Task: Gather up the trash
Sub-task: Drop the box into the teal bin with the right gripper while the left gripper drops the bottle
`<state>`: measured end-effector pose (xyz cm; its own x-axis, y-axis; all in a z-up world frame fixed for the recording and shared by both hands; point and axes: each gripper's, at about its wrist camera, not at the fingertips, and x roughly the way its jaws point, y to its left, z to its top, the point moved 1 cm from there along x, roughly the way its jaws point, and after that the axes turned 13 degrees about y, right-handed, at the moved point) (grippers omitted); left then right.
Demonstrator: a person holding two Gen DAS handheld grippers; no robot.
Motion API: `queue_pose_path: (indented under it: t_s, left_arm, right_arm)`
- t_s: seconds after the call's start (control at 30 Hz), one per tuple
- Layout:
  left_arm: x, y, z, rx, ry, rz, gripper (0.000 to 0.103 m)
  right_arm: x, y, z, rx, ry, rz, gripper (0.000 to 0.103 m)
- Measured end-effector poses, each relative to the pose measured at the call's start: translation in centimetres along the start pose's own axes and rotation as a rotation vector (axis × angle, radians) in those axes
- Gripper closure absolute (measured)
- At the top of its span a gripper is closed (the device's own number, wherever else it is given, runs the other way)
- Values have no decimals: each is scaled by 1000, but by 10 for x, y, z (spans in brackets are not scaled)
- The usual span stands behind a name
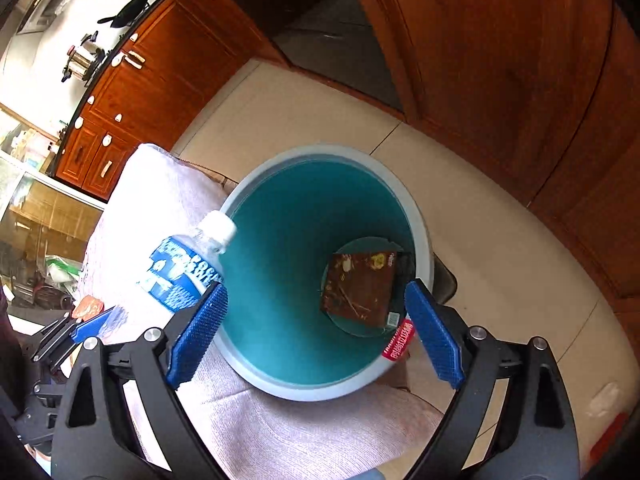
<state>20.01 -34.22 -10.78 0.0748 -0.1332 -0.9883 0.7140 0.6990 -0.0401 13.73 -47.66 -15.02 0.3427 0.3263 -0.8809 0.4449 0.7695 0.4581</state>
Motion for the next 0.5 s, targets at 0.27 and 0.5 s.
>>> queue_pose_path:
  t_s: [0.27, 0.5]
  left_arm:
    - [-2, -8, 1, -10, -6, 40, 29]
    - [-9, 1, -10, -59, 2, 43, 22]
  right_arm:
    - [-5, 1, -1, 5, 4, -3, 14]
    - [-7, 6, -6, -4, 22, -11, 14]
